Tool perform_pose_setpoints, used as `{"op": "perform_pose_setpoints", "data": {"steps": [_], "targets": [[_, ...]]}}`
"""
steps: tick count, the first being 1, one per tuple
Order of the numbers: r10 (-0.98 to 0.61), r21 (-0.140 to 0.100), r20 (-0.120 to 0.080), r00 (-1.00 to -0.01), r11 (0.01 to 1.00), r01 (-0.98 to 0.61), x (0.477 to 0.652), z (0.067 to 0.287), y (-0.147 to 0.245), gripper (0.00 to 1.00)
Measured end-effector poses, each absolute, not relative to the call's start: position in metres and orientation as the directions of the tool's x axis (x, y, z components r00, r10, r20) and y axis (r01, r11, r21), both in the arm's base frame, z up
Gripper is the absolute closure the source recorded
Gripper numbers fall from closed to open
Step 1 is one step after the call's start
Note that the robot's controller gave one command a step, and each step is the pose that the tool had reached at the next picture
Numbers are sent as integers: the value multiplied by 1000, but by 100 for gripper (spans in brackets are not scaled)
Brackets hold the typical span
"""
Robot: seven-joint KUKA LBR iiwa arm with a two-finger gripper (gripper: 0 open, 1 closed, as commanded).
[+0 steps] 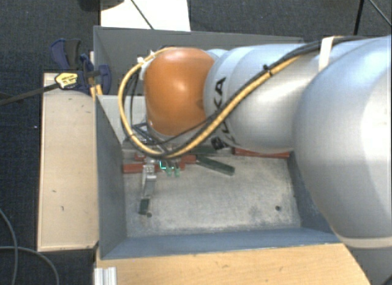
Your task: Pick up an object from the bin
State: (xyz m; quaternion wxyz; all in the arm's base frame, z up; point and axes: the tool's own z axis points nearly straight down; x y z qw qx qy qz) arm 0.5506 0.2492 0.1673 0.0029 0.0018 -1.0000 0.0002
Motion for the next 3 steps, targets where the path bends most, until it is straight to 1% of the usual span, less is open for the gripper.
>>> {"op": "perform_pose_setpoints", "data": {"steps": [1, 2, 3], "targets": [[2, 2, -2, -1000, 1000, 2, 553, 172, 248, 0], [-188, 3, -11, -982, 982, -188, 530, 140, 242, 0], [-523, 1, -1, -852, 852, -523, 541, 103, 239, 0]]}}
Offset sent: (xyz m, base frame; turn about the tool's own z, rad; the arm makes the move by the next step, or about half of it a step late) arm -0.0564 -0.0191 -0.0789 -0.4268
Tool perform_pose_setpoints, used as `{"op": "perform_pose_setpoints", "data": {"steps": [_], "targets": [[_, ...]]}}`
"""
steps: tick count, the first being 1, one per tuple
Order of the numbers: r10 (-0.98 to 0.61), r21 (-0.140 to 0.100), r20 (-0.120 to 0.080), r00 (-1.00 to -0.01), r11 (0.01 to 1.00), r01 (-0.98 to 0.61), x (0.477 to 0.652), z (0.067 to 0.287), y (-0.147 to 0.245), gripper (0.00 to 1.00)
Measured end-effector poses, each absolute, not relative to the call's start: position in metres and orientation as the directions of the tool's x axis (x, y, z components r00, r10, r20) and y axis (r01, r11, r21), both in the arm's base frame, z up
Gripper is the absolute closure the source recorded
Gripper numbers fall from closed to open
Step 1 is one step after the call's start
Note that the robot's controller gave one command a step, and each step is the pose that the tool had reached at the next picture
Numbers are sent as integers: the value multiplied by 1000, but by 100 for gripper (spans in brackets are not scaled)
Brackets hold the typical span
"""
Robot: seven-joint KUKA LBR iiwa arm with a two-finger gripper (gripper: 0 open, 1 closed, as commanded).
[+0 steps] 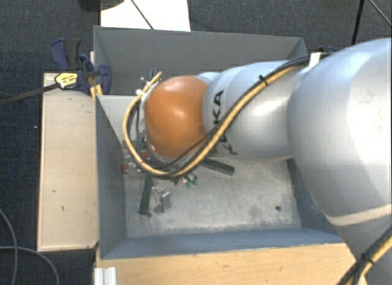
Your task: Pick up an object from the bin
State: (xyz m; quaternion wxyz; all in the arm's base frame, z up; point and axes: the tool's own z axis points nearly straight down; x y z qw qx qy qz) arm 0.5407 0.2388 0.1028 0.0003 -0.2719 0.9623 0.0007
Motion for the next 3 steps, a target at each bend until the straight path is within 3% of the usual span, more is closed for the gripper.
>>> {"op": "perform_pose_setpoints", "data": {"steps": [1, 2, 3], "targets": [[-691, 1, -1, -722, 722, -691, 534, 70, 242, 100], [-690, 1, -1, -724, 724, -690, 534, 70, 242, 100], [-711, 1, 0, -703, 703, -711, 520, 233, 233, 100]]}}
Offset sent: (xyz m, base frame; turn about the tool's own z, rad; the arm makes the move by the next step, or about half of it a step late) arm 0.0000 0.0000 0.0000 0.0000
